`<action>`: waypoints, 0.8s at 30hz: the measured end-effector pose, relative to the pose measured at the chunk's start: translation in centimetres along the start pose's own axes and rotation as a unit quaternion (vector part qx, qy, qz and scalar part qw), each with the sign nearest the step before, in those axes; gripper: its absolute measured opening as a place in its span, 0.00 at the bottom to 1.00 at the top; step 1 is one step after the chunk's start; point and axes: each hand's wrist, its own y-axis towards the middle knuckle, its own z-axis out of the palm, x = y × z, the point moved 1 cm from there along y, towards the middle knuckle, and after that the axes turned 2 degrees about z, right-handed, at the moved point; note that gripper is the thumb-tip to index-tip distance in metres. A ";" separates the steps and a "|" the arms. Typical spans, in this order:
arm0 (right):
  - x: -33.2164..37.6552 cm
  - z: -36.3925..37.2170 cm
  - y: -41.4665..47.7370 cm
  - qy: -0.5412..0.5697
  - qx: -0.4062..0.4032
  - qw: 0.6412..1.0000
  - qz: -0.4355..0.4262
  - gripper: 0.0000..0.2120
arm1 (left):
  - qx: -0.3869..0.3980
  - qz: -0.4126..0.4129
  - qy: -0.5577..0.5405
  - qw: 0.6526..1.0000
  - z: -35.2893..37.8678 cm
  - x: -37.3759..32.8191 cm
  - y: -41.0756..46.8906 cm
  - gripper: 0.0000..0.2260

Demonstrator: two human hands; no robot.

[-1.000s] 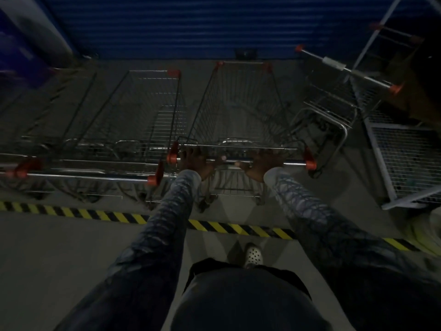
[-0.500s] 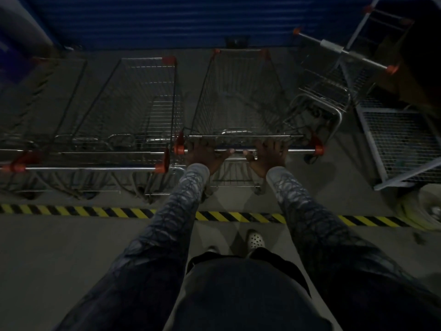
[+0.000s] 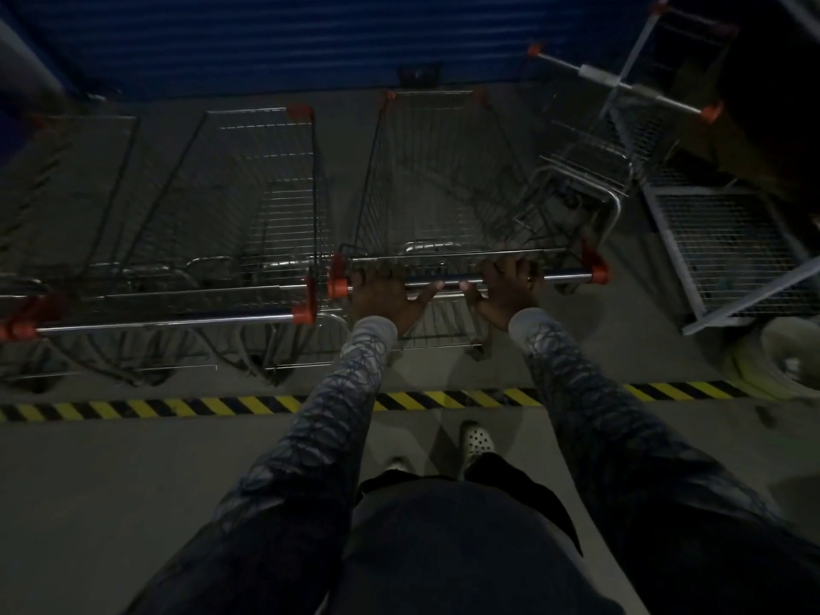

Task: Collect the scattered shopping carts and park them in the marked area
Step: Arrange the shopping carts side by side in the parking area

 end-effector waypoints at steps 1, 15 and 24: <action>0.0 0.0 0.0 0.002 0.001 1.000 0.002 0.36 | 0.004 0.001 0.004 1.000 0.0 0.0 0.0 0.46; 0.0 0.3 0.0 0.009 -0.014 1.000 0.014 0.41 | 0.027 -0.005 -0.024 0.999 0.5 0.3 0.1 0.49; -0.1 0.8 0.3 0.009 -0.017 1.000 0.008 0.44 | 0.036 0.005 -0.032 0.999 -0.1 0.4 -0.1 0.46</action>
